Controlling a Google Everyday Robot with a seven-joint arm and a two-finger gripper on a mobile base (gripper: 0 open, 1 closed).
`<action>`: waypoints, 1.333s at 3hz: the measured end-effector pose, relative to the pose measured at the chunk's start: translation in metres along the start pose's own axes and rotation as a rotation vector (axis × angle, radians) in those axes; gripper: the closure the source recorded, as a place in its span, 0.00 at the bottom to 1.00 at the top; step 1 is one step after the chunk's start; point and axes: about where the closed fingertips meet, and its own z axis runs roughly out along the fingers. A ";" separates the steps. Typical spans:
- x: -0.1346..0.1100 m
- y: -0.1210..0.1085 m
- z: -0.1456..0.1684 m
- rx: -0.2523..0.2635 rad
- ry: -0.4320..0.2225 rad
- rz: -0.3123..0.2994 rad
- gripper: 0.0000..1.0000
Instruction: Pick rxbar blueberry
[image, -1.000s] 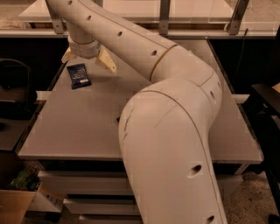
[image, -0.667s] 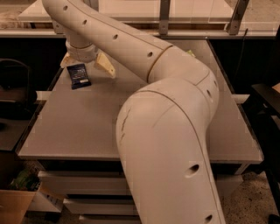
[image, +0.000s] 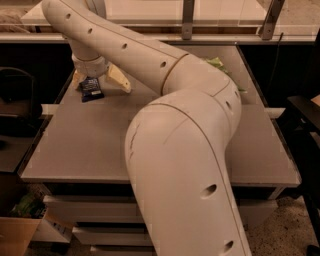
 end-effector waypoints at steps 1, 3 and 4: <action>0.000 0.000 0.002 -0.007 -0.008 -0.007 0.39; 0.004 -0.002 -0.015 -0.007 -0.008 -0.007 0.87; 0.005 -0.002 -0.019 -0.007 -0.007 -0.007 1.00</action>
Offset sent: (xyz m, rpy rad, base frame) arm 0.0060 0.0000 0.0138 -0.0188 0.0003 0.0056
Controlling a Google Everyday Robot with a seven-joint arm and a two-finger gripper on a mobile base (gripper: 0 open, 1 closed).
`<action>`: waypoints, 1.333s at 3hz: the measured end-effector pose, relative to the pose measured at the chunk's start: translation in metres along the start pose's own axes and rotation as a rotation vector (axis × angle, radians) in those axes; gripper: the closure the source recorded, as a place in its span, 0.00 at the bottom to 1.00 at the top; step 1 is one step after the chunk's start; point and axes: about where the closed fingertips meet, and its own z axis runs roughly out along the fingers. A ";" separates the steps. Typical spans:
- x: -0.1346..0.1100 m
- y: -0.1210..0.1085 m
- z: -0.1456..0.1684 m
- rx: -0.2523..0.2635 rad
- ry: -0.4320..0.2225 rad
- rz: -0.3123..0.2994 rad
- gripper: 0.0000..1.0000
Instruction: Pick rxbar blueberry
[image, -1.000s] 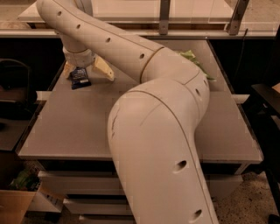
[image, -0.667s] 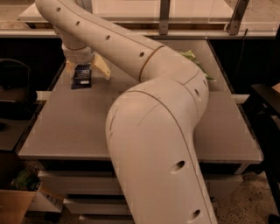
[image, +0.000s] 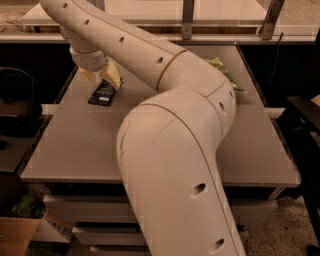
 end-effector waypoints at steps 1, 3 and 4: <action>0.008 -0.007 -0.007 0.028 0.021 0.024 1.00; 0.020 -0.013 -0.047 0.077 0.094 0.068 1.00; 0.022 -0.014 -0.062 0.096 0.110 0.076 1.00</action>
Offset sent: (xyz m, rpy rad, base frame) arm 0.0096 0.0051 0.0591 0.0840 -0.0907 -0.0666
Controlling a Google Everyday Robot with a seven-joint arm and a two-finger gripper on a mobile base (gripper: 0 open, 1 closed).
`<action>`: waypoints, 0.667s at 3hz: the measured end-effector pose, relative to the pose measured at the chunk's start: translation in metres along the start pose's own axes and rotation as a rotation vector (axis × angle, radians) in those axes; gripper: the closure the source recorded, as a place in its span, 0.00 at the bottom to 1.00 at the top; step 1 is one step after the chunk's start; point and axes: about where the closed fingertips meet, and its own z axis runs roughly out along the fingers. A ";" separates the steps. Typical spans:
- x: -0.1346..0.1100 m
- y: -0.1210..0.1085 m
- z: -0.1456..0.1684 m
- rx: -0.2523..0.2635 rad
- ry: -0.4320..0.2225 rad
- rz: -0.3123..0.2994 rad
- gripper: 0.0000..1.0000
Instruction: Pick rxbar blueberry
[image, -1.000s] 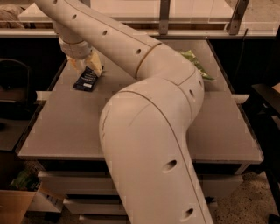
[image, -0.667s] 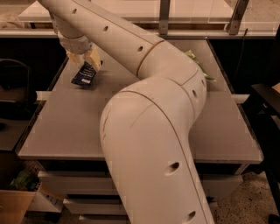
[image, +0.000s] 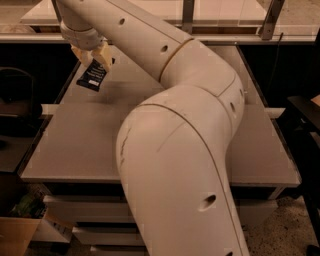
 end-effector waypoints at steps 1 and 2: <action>0.000 -0.003 -0.006 0.010 -0.001 0.000 1.00; 0.000 -0.003 -0.006 0.010 -0.002 0.000 1.00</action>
Offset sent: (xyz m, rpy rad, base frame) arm -0.0079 0.0019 0.0124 0.0065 0.0324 0.0194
